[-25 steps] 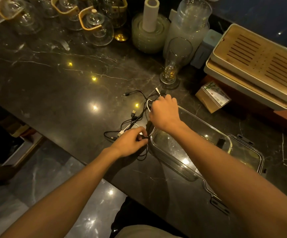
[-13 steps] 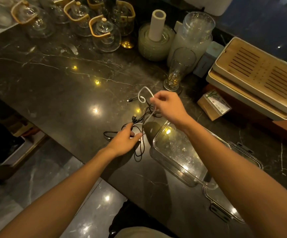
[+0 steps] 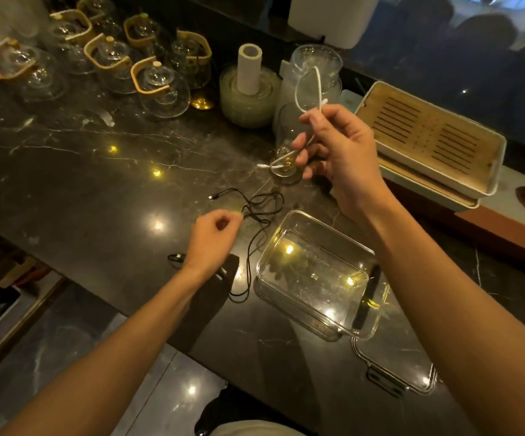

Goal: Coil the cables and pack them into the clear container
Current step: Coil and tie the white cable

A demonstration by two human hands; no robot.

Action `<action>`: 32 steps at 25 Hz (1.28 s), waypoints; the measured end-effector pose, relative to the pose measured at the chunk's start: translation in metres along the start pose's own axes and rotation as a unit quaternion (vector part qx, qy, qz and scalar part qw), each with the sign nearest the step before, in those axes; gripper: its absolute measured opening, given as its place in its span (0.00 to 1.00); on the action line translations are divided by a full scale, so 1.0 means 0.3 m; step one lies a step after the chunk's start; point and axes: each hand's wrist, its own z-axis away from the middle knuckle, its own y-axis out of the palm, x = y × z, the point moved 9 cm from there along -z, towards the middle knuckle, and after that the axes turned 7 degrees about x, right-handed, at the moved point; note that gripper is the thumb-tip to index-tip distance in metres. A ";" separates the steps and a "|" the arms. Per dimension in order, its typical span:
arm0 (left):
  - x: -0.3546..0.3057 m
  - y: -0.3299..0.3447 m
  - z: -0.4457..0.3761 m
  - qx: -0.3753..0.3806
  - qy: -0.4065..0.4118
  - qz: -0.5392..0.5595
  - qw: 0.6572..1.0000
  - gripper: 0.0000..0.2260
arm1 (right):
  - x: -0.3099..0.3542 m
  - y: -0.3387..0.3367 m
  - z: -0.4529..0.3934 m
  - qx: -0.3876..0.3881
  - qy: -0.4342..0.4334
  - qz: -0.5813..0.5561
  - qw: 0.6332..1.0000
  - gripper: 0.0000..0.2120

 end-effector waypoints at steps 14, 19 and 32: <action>-0.266 0.474 0.051 0.240 -0.129 0.520 0.810 0.16 | -0.194 -0.315 0.437 -0.138 0.123 -0.066 0.981 0.11; -0.230 0.527 0.015 0.181 -0.176 0.493 0.833 0.13 | -0.347 -0.397 0.622 -0.195 0.202 -0.074 0.957 0.13; -0.167 0.603 0.001 0.222 -0.185 0.335 0.897 0.22 | -0.464 -0.637 0.830 -0.331 0.231 -0.127 0.906 0.11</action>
